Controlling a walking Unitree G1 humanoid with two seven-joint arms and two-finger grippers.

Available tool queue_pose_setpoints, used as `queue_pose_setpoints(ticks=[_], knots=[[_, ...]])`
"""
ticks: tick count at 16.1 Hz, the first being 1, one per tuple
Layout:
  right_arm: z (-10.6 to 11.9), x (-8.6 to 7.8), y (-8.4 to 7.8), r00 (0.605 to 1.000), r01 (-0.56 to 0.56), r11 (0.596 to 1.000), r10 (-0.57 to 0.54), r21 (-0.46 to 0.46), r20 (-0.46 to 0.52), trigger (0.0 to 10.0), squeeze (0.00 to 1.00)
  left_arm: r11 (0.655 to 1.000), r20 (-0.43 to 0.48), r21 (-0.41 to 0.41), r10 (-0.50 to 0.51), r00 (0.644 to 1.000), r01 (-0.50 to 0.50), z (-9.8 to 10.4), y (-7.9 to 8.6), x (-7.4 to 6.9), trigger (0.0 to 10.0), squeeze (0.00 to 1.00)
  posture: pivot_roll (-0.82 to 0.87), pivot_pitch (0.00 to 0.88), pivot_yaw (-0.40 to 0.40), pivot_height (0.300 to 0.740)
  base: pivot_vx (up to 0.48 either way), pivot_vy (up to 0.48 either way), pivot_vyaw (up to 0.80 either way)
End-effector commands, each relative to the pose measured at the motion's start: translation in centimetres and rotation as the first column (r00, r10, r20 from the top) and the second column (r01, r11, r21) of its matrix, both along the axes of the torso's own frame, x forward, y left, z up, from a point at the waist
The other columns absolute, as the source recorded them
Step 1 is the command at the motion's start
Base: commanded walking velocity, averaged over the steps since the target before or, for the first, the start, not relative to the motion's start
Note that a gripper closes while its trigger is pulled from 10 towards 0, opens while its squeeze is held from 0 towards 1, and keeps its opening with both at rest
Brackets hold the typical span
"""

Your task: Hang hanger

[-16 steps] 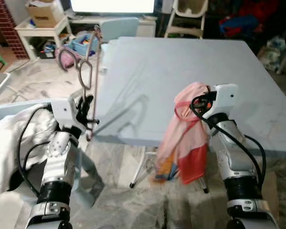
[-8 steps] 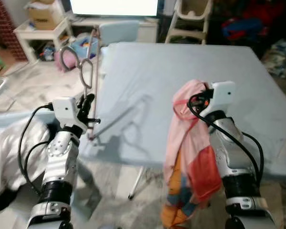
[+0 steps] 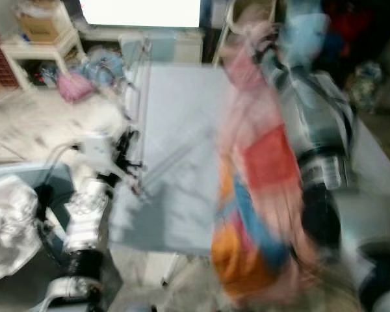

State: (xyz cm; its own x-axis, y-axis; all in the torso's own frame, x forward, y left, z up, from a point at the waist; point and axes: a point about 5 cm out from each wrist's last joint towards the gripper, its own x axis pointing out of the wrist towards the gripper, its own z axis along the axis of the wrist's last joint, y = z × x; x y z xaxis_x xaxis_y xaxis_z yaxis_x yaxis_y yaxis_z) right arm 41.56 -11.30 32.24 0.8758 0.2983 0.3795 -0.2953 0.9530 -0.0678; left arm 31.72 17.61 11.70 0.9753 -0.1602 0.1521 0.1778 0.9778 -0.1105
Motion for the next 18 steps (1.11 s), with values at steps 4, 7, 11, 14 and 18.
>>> queue_pose_setpoints(ticks=[4,7,11,14,18], knots=[[7.4,-0.2,-1.1,0.992,0.06,0.993,-0.07,0.097,0.102,10.0,0.0,0.999,-0.085,0.006,0.034,0.996,-0.034,-2.0,0.2,-1.3,10.0,0.0,0.06,0.0,-0.088,0.74,0.0,0.0,0.0],[7.6,0.0,-0.6,0.997,0.017,0.992,-0.027,0.121,0.078,10.0,0.0,0.999,-0.09,0.012,0.043,0.995,-0.043,-2.1,0.1,-1.7,10.0,0.0,0.07,0.0,-0.095,0.74,0.0,0.0,0.0],[-8.2,1.0,-1.7,0.912,0.037,0.988,-0.095,-0.151,-0.399,10.0,0.0,0.999,-0.095,0.026,0.027,0.995,-0.024,-1.9,-0.1,-1.4,10.0,0.0,0.06,0.0,-0.061,0.74,0.0,0.0,0.0],[-17.3,-1.4,-5.0,0.745,0.111,0.987,-0.16,-0.116,-0.647,10.0,1.0,0.999,-0.11,0.05,0.003,0.994,0.003,-1.9,-0.2,-1.1,10.0,0.0,0.04,0.0,-0.032,0.74,0.0,0.0,0.0],[-20.8,-3.7,-9.2,0.742,0.167,0.91,-0.369,-0.38,-0.559,10.0,1.0,0.997,-0.13,0.064,-0.027,0.991,0.035,-2.0,-0.6,-0.8,10.0,0.0,0.01,0.0,-0.001,0.74,0.0,0.0,0.0]])
